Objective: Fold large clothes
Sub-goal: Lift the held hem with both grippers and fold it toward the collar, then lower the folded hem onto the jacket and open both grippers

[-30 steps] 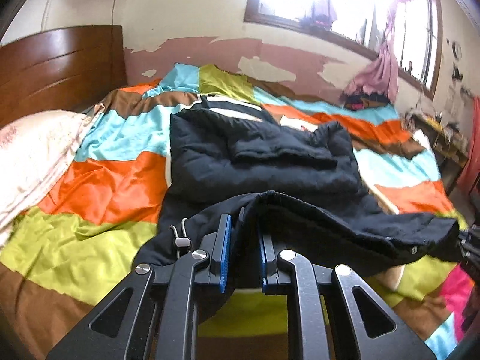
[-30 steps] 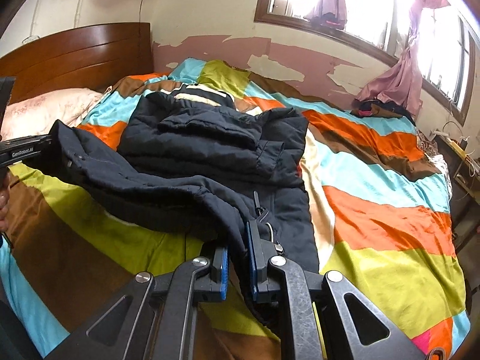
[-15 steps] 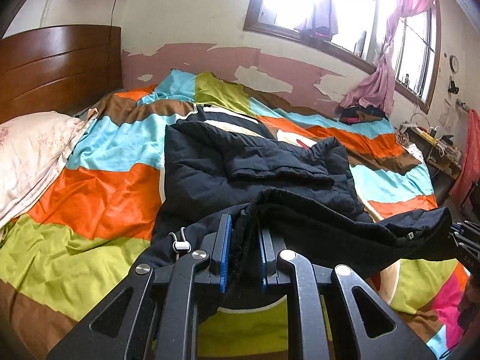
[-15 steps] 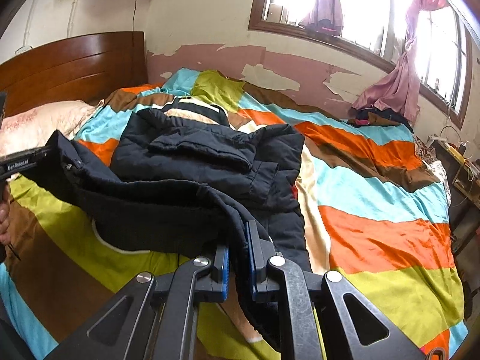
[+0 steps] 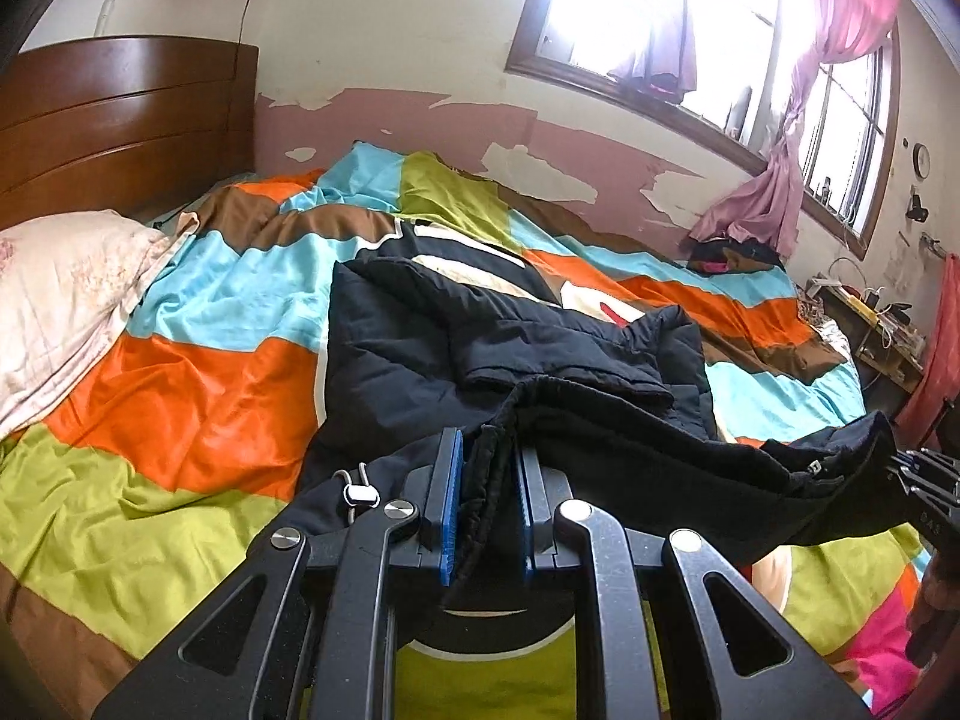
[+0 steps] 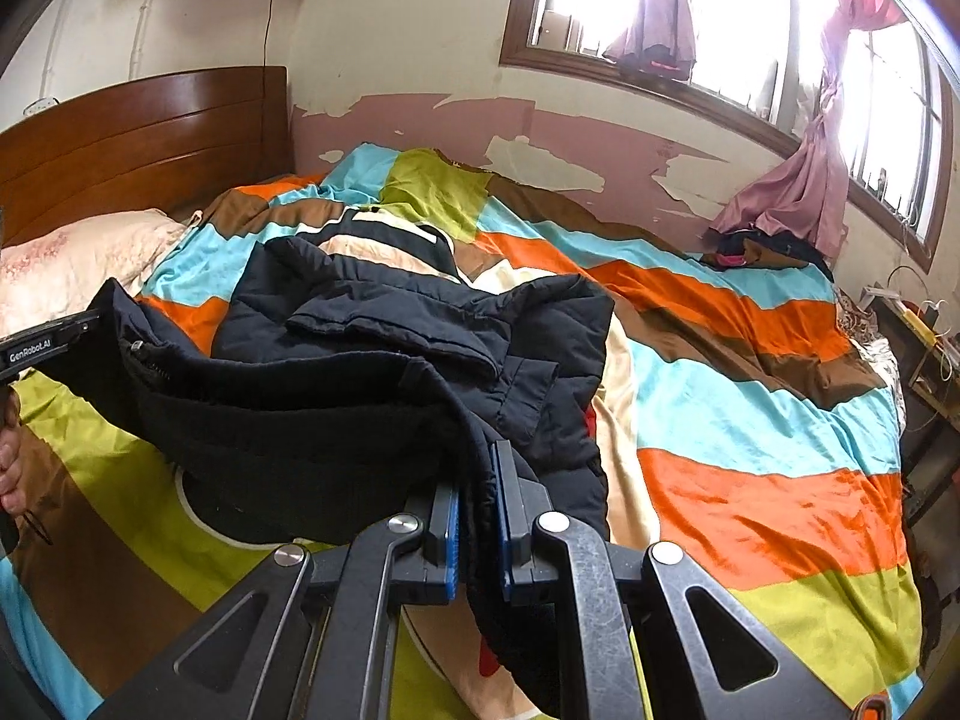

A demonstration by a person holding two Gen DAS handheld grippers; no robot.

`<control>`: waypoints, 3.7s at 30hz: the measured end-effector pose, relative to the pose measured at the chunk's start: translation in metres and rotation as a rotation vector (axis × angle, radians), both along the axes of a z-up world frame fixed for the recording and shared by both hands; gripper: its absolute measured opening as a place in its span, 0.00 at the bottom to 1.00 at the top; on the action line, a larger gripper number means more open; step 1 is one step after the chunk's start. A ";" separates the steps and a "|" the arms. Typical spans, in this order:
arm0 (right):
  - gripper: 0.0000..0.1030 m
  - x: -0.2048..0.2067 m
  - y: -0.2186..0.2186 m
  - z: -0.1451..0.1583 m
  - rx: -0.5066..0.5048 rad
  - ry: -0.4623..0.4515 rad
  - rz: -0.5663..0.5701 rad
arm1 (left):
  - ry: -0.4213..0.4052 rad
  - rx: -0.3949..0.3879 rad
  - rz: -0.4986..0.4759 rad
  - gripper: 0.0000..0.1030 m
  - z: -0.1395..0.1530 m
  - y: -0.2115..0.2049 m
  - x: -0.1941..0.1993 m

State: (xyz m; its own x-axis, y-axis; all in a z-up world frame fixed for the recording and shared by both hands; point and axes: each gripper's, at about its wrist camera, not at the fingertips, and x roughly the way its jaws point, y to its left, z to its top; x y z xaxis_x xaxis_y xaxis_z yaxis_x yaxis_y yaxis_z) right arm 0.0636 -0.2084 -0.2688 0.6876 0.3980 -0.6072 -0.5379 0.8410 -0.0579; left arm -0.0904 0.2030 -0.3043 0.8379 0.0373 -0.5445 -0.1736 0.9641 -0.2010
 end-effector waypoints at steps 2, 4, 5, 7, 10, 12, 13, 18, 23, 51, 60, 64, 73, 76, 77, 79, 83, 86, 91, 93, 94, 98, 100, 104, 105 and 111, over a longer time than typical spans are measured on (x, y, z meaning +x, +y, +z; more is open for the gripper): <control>0.09 0.005 0.001 0.001 0.005 -0.001 0.008 | 0.001 0.003 0.007 0.13 0.002 0.001 0.002; 0.09 0.008 0.003 0.003 0.009 -0.001 0.018 | -0.001 -0.006 0.007 0.13 0.003 0.002 0.004; 0.09 0.011 0.004 0.004 0.012 0.001 0.023 | -0.004 -0.013 0.007 0.13 0.004 0.003 0.004; 0.09 0.014 0.006 0.005 0.012 0.001 0.035 | -0.008 -0.008 0.009 0.13 0.005 0.004 0.005; 0.09 0.021 0.008 0.008 0.011 0.008 0.050 | -0.007 -0.007 0.006 0.13 0.006 0.004 0.007; 0.09 0.024 0.008 0.008 -0.002 0.010 0.054 | -0.002 0.005 0.006 0.13 0.007 0.002 0.009; 0.09 0.026 0.009 0.008 -0.009 0.015 0.056 | 0.000 0.010 0.007 0.13 0.008 0.002 0.010; 0.09 0.030 0.013 0.012 -0.027 0.024 0.053 | -0.010 0.007 0.026 0.13 0.012 0.001 0.012; 0.09 0.030 0.012 0.012 -0.006 0.047 0.031 | -0.017 0.011 0.030 0.13 0.008 -0.001 0.008; 0.09 0.038 0.018 0.005 0.013 0.012 0.057 | -0.013 0.030 -0.004 0.12 0.009 0.006 0.015; 0.08 0.070 0.022 0.011 0.028 0.045 0.064 | -0.030 -0.019 0.032 0.09 0.011 0.017 0.037; 0.08 0.079 0.025 0.013 0.054 0.053 0.050 | -0.037 -0.021 0.042 0.09 0.013 0.023 0.040; 0.08 0.089 0.034 0.015 0.052 0.035 0.048 | -0.039 -0.033 0.062 0.09 0.011 0.037 0.044; 0.08 0.094 0.039 0.015 0.041 0.025 0.051 | -0.040 -0.046 0.068 0.09 0.009 0.041 0.050; 0.08 0.097 0.041 0.015 0.036 0.023 0.053 | -0.039 -0.044 0.073 0.09 0.009 0.043 0.054; 0.08 0.106 0.048 0.016 0.031 0.019 0.052 | -0.039 -0.032 0.075 0.09 0.010 0.047 0.066; 0.07 0.129 0.060 0.017 0.015 0.005 0.048 | -0.020 0.017 0.067 0.09 0.007 0.054 0.089; 0.07 0.151 0.071 0.017 0.009 0.001 0.044 | -0.006 0.024 0.058 0.09 0.000 0.063 0.109; 0.07 0.202 0.083 0.008 0.031 0.045 0.009 | 0.058 0.038 0.021 0.09 -0.011 0.076 0.161; 0.07 0.226 0.087 0.000 0.039 0.078 -0.012 | 0.087 0.048 -0.001 0.09 -0.017 0.082 0.181; 0.07 0.238 0.089 -0.005 0.043 0.096 -0.024 | 0.099 0.050 -0.015 0.09 -0.020 0.085 0.191; 0.07 0.271 0.094 -0.021 0.067 0.156 -0.049 | 0.147 0.025 -0.065 0.01 -0.035 0.098 0.216; 0.07 0.280 0.096 -0.026 0.083 0.176 -0.053 | 0.180 0.022 -0.081 0.01 -0.040 0.104 0.227; 0.06 0.299 0.096 -0.034 0.108 0.213 -0.079 | 0.253 0.031 -0.091 0.00 -0.052 0.112 0.246; 0.05 0.305 0.096 -0.037 0.111 0.236 -0.087 | 0.264 0.033 -0.090 0.01 -0.054 0.113 0.251; 0.05 0.312 0.103 -0.053 0.044 0.257 -0.066 | 0.338 0.127 -0.085 0.01 -0.079 0.101 0.270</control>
